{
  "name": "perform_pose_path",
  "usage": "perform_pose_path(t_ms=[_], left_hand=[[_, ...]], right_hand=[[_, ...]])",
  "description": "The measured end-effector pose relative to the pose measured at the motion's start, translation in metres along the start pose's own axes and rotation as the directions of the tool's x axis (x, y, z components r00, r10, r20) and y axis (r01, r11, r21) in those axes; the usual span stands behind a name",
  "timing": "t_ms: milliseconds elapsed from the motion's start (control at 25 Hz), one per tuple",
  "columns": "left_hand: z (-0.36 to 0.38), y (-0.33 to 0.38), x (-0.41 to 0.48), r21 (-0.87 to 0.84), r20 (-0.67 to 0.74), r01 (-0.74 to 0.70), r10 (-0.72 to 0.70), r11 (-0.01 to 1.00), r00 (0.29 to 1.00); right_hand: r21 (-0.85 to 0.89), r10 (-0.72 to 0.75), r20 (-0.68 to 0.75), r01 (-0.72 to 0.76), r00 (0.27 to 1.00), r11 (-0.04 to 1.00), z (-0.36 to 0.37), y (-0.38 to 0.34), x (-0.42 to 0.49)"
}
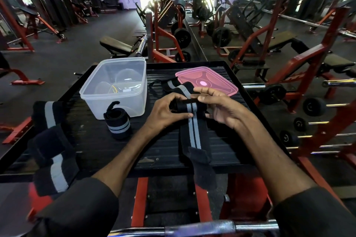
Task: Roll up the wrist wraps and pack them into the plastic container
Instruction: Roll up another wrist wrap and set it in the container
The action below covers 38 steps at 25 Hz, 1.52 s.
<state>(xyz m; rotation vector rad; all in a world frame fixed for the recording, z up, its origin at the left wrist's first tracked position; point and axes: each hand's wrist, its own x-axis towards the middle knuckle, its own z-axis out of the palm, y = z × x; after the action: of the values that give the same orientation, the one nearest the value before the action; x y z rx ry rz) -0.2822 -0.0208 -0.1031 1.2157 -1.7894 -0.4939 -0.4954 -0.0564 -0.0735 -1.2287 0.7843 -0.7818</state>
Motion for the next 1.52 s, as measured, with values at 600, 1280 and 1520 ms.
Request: perform_pose_path(t_ms=[600, 1280, 1520], left_hand=[[-0.006, 0.009, 0.001, -0.412, 0.246, 0.390, -0.312, 0.823, 0.918], [-0.009, 0.015, 0.000, -0.442, 0.321, 0.440, -0.321, 0.782, 0.891], [-0.009, 0.011, 0.000, -0.413, 0.185, 0.358, -0.307, 0.837, 0.933]], right_hand=[[-0.122, -0.113, -0.120, 0.098, 0.986, 0.988, 0.002, 0.008, 0.001], [-0.107, -0.053, -0.037, 0.048, 0.998, 0.993, 0.000, 0.010, 0.004], [-0.035, -0.009, 0.018, 0.010, 1.000, 0.999, -0.003, 0.006, 0.003]])
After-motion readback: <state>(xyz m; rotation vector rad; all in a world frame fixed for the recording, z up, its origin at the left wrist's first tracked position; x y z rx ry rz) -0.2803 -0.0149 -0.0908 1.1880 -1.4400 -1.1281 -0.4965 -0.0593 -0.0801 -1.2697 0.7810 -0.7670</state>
